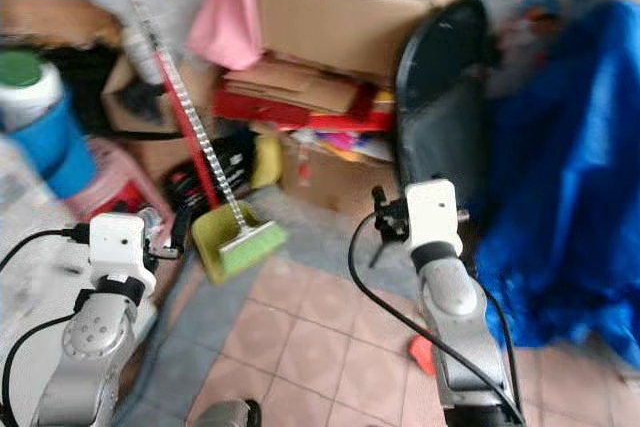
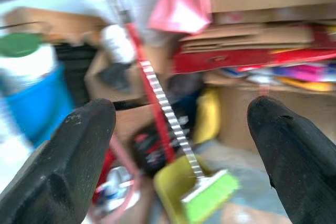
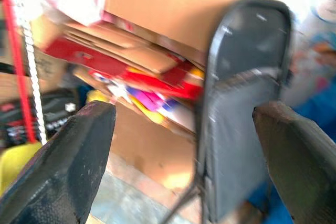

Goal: Clothes washing

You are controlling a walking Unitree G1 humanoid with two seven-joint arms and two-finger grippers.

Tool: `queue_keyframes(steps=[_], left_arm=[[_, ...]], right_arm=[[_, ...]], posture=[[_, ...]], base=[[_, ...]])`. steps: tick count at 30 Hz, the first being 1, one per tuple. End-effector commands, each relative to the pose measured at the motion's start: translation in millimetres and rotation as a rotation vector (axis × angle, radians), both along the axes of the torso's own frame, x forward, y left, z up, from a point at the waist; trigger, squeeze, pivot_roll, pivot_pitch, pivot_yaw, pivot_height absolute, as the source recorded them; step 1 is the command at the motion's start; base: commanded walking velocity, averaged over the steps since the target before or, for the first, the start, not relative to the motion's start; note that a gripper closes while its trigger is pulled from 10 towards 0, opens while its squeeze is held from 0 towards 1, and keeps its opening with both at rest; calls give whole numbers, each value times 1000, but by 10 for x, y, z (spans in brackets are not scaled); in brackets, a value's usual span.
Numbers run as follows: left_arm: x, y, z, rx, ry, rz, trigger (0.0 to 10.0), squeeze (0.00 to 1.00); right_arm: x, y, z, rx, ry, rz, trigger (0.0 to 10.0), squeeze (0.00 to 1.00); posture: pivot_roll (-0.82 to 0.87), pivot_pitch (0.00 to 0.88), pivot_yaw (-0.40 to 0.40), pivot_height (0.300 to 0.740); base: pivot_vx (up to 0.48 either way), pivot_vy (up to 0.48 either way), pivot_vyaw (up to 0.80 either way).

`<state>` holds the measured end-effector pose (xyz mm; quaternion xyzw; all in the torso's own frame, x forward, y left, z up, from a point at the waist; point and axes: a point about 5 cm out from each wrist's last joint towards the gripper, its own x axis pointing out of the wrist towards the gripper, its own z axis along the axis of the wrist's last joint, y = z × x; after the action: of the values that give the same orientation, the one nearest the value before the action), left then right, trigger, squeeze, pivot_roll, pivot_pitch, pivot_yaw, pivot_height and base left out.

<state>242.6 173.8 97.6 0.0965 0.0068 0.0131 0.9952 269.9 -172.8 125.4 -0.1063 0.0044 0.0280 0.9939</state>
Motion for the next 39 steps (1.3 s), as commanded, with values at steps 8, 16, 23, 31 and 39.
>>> queue_keyframes(steps=[8, 16, 23, 31, 39], left_arm=[[45, 55, 33, 41, -8, -14, 10000, 0], [-55, 242, -24, 30, 34, 8, 10000, 0], [-148, 224, -83, 33, 58, -10, 10000, 0], [-67, 43, -42, -13, 31, -20, 10000, 0], [-136, 42, -68, -58, 63, -1, 10000, 0]], right_arm=[[-76, -49, -61, 22, 12, -79, 10000, 0], [-261, -255, -101, 14, 8, -188, 10000, 0], [-346, -285, -145, -31, 45, -136, 10000, 0], [-76, -107, -100, -33, 54, -15, 10000, 0], [143, 67, -54, -91, 3, -24, 10000, 0]], posture=[[-44, 0, 112, 740], [-82, 0, 151, 740], [-71, 0, 94, 740], [25, 0, -49, 740], [18, 0, 21, 740]], base=[[0, 0, 800], [0, 0, 800], [0, 0, 800], [0, 0, 289], [0, 0, 0]])
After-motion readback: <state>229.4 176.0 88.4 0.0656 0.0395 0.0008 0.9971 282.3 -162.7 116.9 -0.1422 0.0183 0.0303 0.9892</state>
